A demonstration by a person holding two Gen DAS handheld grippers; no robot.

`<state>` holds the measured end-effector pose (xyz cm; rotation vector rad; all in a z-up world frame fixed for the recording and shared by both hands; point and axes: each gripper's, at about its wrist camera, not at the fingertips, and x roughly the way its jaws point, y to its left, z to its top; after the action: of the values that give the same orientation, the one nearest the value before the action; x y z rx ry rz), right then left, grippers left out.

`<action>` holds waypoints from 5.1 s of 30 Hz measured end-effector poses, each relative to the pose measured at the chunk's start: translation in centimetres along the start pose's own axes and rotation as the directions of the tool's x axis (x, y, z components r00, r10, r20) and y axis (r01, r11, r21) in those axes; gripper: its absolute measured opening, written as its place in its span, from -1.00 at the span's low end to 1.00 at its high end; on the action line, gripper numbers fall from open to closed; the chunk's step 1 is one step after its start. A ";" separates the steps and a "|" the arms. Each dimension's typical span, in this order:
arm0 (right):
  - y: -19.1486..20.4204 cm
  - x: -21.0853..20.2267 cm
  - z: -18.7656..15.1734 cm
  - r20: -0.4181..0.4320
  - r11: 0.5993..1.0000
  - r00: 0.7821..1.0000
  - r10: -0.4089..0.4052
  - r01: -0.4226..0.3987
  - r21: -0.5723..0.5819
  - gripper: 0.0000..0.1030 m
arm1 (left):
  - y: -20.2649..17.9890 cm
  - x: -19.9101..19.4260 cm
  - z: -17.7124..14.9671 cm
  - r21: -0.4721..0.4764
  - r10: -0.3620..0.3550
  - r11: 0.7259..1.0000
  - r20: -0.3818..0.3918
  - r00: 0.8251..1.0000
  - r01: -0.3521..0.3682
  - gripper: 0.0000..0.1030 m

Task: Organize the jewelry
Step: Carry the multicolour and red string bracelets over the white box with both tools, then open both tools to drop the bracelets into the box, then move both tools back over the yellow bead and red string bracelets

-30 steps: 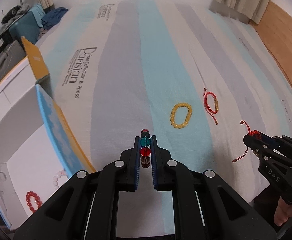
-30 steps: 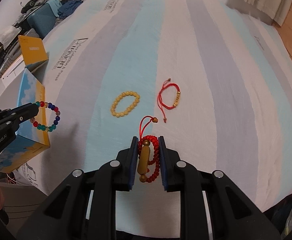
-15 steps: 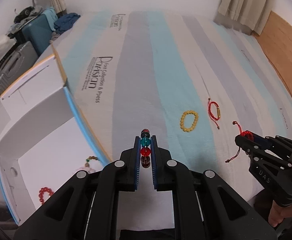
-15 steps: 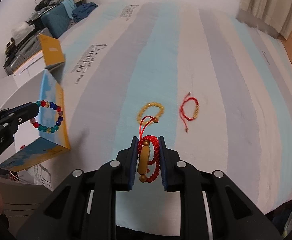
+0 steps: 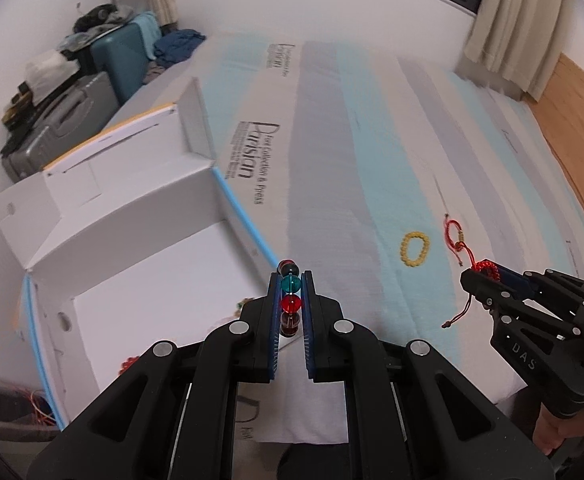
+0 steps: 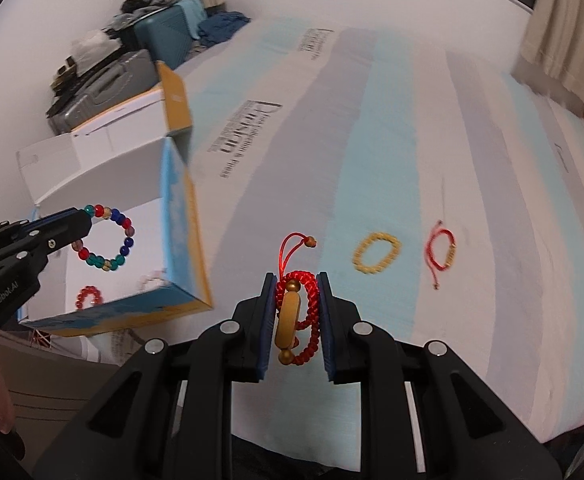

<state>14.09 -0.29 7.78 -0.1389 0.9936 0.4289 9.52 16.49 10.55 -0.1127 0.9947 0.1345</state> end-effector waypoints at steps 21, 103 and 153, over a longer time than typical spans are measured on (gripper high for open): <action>14.4 1.8 1.4 -0.016 0.982 0.994 0.107 -0.108 -0.158 -0.64 | 12.4 -1.4 -3.9 -0.149 0.076 0.986 -0.038 0.996 -0.081 -0.83; 18.8 9.7 -0.3 -0.150 0.970 0.977 0.149 -0.174 -0.171 0.51 | 18.7 4.9 -8.3 -0.276 0.164 0.940 -0.158 0.974 -0.203 0.70; -9.6 6.8 -1.6 -0.092 0.991 0.996 0.010 0.002 0.134 0.79 | -7.3 10.3 1.2 -0.002 0.025 1.000 -0.082 0.996 -0.025 0.89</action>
<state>20.00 -7.58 0.43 -0.0356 1.1112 0.3606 17.27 10.10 2.81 -0.1093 1.0779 0.1550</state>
